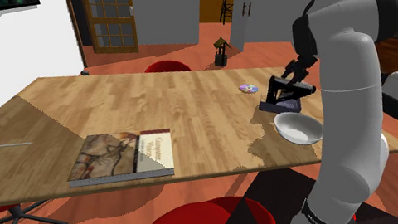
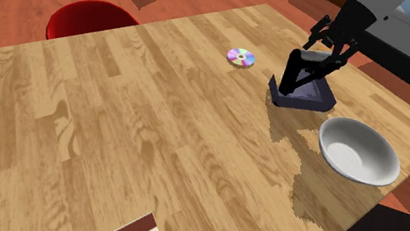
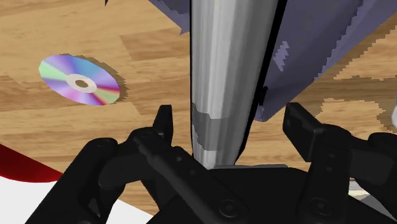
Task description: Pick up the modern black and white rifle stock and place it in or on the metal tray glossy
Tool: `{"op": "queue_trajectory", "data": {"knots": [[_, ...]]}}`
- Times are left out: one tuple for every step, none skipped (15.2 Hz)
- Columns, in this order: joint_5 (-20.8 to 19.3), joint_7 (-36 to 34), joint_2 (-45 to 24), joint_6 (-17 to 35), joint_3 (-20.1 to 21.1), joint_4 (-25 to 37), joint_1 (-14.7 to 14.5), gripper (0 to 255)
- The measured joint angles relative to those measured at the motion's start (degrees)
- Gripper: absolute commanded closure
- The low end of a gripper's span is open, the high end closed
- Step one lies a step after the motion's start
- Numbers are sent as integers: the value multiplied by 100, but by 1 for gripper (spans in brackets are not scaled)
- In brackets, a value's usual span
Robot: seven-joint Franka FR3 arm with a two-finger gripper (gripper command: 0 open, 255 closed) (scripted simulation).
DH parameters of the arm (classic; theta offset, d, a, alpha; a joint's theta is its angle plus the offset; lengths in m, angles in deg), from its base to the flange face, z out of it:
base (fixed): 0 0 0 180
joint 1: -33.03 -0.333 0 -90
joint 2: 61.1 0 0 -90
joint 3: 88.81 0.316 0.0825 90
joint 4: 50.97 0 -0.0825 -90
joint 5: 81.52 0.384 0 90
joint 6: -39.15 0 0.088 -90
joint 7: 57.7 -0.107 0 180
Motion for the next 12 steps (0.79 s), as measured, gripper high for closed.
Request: {"op": "queue_trajectory", "data": {"knots": [[0,0,0,0,0,0,0,0],[1,0,0,0,0,1,1,0],[1,0,0,0,1,1,1,0],[0,0,1,0,0,1,0,0],[-39,-13,28,-59,-27,46,19,0],[-59,-30,21,-170,-26,168,105,0],[-108,-51,39,-313,-47,304,194,0],[-124,-62,23,-457,-38,459,317,0],[-158,-95,57,-511,-65,506,316,0],[-173,-106,66,-552,-72,543,334,0],[-176,-108,66,-568,-73,560,346,0],[-179,-113,66,-580,-73,572,350,0]]}}
